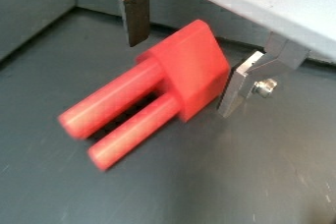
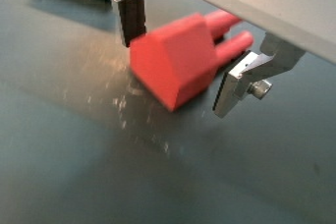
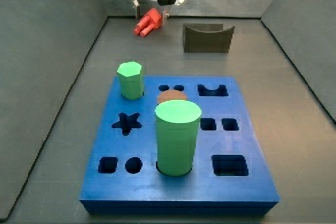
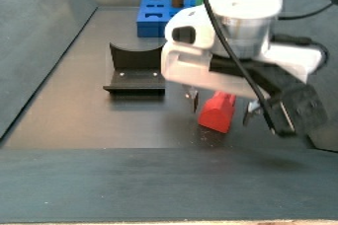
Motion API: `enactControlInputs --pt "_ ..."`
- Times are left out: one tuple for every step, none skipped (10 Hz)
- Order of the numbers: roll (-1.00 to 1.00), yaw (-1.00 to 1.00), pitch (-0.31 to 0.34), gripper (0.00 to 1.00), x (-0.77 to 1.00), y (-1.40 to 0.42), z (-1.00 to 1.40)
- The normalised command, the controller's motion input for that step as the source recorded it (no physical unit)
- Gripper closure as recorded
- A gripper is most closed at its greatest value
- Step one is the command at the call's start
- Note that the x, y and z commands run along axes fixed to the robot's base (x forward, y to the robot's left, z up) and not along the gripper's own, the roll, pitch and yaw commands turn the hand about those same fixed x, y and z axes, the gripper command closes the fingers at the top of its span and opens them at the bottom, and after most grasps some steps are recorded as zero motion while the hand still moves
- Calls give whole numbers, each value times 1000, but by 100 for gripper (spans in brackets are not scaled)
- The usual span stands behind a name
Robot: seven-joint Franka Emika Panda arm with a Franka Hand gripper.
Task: Pick up the 3 prong object. Move up. Rotate the 3 prong object. Place the 3 prong object on the fixture. Regrasp the 3 prong object. Move to above the board. Insert the 3 prong object.
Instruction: Pick up the 3 prong object.
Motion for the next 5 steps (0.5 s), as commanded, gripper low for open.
enactControlInputs --pt "-246 -43 -171 0 -54 129 -583" --pt "-227 -9 -186 0 -74 0 -554" --pt "-153 0 -176 0 -109 -111 -460" --pt "-80 0 -149 0 -129 -140 -343" --pt "-44 0 -103 0 -94 -74 -226"
